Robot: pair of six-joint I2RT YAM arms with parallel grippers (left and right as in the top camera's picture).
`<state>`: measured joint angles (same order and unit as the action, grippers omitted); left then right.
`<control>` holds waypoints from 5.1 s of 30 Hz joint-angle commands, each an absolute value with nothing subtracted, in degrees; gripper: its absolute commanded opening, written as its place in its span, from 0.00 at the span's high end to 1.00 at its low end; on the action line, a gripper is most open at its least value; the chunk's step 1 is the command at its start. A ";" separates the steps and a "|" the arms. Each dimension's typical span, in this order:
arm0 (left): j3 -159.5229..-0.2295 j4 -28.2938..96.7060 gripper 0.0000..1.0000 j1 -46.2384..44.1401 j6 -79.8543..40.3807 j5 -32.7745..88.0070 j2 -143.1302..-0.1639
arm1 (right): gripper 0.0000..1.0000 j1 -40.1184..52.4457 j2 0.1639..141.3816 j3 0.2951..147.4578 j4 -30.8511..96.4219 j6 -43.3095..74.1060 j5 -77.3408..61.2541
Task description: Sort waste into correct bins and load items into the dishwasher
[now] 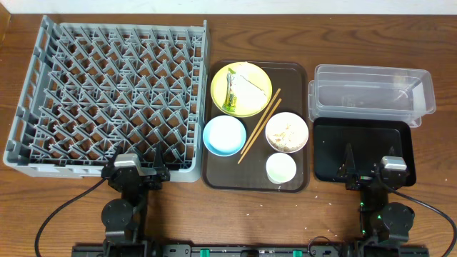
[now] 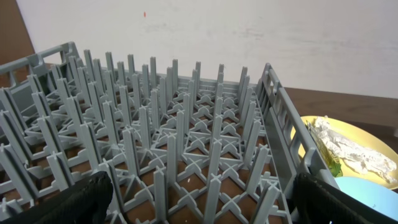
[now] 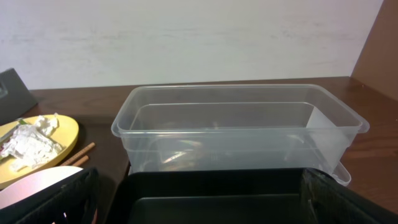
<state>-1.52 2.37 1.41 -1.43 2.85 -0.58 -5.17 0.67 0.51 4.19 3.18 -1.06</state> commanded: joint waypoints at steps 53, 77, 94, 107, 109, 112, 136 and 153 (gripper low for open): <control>-0.23 3.77 0.06 1.54 -1.10 2.37 -0.23 | 0.01 -5.61 0.49 2.35 -14.57 9.43 -12.58; -0.23 3.79 0.06 1.54 -1.10 2.35 -0.23 | 0.01 -0.27 69.04 55.24 -8.93 8.82 -35.03; -0.23 3.77 0.06 1.54 -1.10 2.35 -0.23 | 0.01 22.92 119.92 110.43 47.83 -3.95 -16.49; -0.23 3.77 0.06 1.54 -1.10 2.37 -0.23 | 0.18 26.72 134.17 110.52 35.48 12.84 -7.22; -0.23 3.77 0.06 1.54 -1.10 2.37 -0.23 | 0.16 27.83 136.40 110.52 34.92 15.57 -6.02; -0.23 3.77 0.06 1.54 -1.10 2.35 -0.23 | 0.16 29.15 138.80 110.52 34.68 18.26 -5.98; -0.23 3.79 0.06 1.54 -1.10 2.35 -0.23 | 0.98 8.99 109.19 111.74 60.88 40.32 4.10; -0.23 3.79 0.06 1.54 -1.10 2.35 -0.23 | 0.39 -5.28 109.82 90.54 50.52 65.73 11.81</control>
